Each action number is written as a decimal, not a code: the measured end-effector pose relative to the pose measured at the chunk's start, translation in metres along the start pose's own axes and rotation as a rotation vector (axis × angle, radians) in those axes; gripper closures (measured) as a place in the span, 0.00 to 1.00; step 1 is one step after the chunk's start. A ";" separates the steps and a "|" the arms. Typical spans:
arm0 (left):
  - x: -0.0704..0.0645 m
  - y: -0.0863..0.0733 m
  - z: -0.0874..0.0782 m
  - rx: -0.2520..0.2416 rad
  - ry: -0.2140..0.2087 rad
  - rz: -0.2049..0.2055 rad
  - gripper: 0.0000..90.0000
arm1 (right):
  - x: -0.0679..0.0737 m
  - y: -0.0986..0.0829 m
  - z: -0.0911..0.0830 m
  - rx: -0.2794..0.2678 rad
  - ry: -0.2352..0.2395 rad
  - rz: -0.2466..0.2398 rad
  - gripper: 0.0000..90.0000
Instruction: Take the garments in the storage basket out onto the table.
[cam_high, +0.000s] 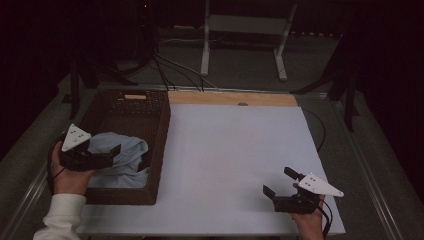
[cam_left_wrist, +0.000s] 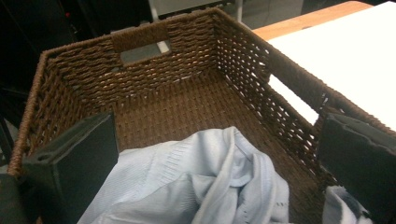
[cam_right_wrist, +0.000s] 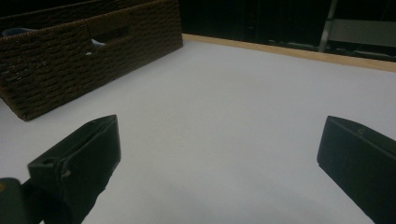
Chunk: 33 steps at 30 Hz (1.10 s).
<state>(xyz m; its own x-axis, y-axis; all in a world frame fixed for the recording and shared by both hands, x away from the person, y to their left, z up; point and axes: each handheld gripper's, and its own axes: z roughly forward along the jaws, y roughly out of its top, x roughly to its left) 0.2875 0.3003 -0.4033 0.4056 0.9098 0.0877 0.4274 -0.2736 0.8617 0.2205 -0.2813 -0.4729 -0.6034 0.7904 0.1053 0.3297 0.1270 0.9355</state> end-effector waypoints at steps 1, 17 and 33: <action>0.001 0.000 0.001 0.004 0.001 0.002 0.01 | 0.000 0.000 0.000 0.000 0.000 0.000 0.00; 0.010 -0.004 0.019 0.053 -0.012 0.007 0.01 | 0.000 0.000 0.000 0.000 0.001 0.000 0.00; 0.017 -0.004 0.044 0.153 -0.115 0.033 0.01 | 0.000 0.000 0.000 -0.001 0.001 0.001 0.00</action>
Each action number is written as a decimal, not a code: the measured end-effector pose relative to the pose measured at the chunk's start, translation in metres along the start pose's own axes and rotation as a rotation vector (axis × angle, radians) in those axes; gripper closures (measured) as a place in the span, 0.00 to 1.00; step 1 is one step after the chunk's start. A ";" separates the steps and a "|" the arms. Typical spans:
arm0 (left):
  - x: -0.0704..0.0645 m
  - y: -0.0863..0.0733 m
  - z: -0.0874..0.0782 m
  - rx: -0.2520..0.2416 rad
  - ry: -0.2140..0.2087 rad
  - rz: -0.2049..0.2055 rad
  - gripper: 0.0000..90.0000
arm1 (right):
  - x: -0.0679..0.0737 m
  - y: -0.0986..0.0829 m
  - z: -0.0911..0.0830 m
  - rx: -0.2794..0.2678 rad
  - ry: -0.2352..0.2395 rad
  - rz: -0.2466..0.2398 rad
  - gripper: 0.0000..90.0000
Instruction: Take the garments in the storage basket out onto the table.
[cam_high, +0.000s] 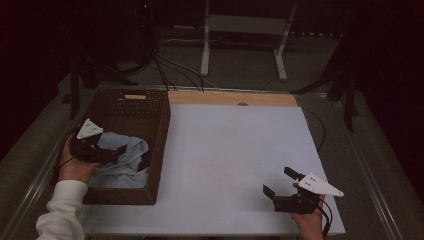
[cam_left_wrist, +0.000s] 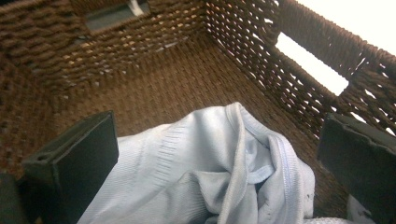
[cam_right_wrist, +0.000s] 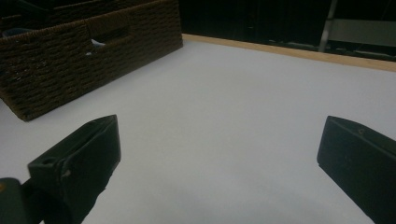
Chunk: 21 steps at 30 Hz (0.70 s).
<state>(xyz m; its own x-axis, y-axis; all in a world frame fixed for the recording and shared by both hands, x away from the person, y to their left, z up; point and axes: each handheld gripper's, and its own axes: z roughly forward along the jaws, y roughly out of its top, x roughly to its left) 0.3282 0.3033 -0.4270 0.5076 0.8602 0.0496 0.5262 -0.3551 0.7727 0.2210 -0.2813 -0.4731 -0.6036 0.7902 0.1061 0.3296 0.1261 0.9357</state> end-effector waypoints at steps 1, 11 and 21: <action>0.002 0.000 0.002 0.009 -0.006 -0.010 0.01 | 0.000 0.000 0.000 0.000 0.000 0.001 0.00; 0.012 -0.003 0.012 0.091 -0.037 -0.057 0.01 | 0.000 0.000 0.000 0.002 0.001 0.001 0.00; 0.018 -0.006 0.021 0.177 -0.072 -0.084 0.01 | -0.001 0.000 0.000 0.002 -0.003 0.004 0.00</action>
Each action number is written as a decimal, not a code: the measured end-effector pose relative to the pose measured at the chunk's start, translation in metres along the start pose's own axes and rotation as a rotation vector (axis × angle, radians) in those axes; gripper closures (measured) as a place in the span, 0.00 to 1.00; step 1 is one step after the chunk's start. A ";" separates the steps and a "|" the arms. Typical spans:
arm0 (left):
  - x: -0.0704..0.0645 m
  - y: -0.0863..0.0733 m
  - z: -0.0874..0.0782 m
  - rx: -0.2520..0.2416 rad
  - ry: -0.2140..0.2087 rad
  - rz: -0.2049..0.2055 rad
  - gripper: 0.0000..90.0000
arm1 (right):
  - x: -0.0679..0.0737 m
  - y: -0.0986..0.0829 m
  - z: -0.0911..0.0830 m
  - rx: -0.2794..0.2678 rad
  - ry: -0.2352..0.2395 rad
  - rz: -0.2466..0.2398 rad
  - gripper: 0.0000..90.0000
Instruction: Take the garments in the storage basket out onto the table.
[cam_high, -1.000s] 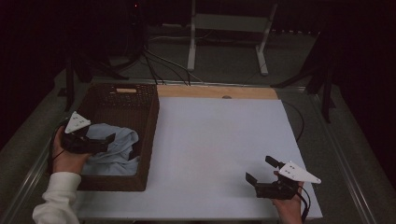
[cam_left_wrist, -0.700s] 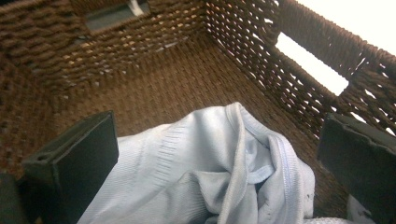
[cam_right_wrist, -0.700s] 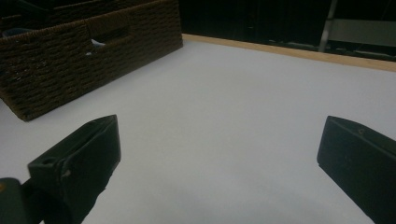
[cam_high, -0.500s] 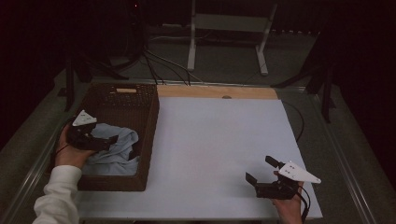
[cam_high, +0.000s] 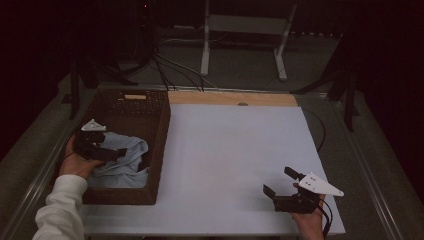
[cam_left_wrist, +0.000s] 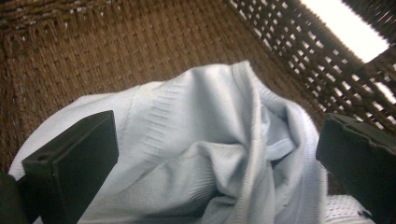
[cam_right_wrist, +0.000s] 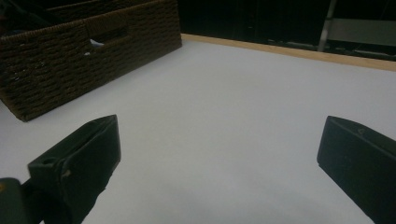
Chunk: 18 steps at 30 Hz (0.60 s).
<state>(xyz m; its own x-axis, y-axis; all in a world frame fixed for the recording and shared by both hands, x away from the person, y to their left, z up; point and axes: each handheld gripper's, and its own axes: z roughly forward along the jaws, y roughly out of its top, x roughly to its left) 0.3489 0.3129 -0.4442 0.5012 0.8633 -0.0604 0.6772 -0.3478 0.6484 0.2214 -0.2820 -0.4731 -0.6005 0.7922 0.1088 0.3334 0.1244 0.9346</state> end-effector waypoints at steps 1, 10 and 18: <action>0.001 0.000 0.001 0.006 0.000 -0.003 0.01 | 0.000 0.000 0.000 0.000 0.000 0.001 0.00; 0.007 -0.002 0.009 0.052 0.003 -0.026 0.01 | 0.000 0.000 0.000 0.000 -0.002 -0.002 0.00; 0.008 -0.004 0.018 0.119 0.003 -0.045 0.01 | 0.000 0.000 0.000 0.001 -0.003 -0.006 0.00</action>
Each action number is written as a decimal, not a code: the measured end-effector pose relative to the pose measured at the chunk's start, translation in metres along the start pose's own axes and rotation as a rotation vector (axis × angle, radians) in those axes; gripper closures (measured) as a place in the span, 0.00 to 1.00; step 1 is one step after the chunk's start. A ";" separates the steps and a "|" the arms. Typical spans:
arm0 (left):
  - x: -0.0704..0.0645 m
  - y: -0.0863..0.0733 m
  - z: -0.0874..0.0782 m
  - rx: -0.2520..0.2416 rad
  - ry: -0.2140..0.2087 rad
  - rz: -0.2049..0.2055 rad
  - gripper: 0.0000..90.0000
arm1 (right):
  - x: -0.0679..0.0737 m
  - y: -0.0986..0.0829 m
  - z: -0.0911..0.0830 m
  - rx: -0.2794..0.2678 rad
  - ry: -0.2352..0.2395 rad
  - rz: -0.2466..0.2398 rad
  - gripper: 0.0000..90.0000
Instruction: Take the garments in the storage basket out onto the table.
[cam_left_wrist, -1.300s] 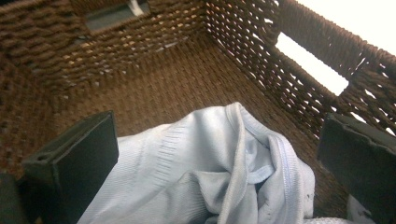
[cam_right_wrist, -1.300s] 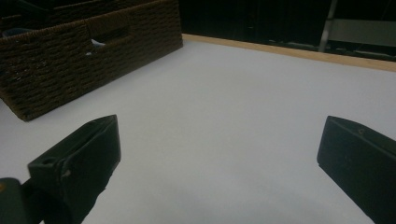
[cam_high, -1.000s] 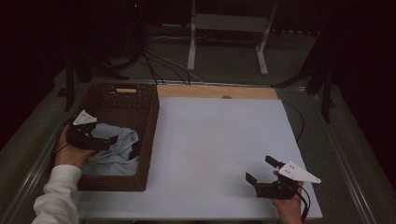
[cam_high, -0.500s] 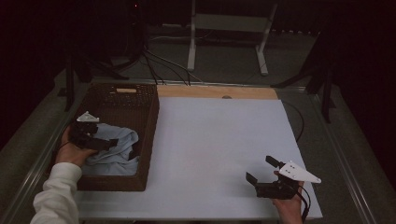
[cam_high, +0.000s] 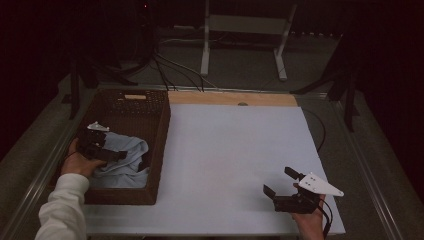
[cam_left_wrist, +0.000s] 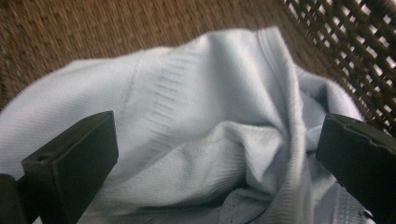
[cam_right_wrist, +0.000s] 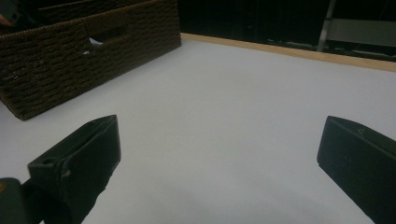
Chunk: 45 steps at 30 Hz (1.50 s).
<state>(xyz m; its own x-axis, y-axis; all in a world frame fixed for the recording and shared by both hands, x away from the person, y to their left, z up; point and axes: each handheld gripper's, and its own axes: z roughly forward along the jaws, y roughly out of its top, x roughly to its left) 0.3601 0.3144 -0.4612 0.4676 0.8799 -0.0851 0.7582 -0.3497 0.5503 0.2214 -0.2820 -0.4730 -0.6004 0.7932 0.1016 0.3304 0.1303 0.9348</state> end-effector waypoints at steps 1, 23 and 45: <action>0.000 0.000 0.001 0.011 -0.002 0.002 0.00 | 0.000 0.000 0.000 0.000 0.000 0.000 0.00; -0.008 0.000 0.020 0.234 0.044 0.055 0.01 | 0.000 0.000 0.000 -0.001 0.000 0.003 0.00; -0.019 0.008 0.011 0.277 0.023 0.082 0.84 | 0.000 0.000 0.001 0.004 0.002 0.003 0.00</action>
<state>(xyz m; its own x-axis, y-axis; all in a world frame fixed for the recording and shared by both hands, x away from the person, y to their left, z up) 0.3625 0.2915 -0.4645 0.5247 0.8508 -0.0287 0.8148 -0.4922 0.3063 0.2219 -0.2820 -0.4734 -0.6011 0.7922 0.1053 0.3354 0.1305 0.9330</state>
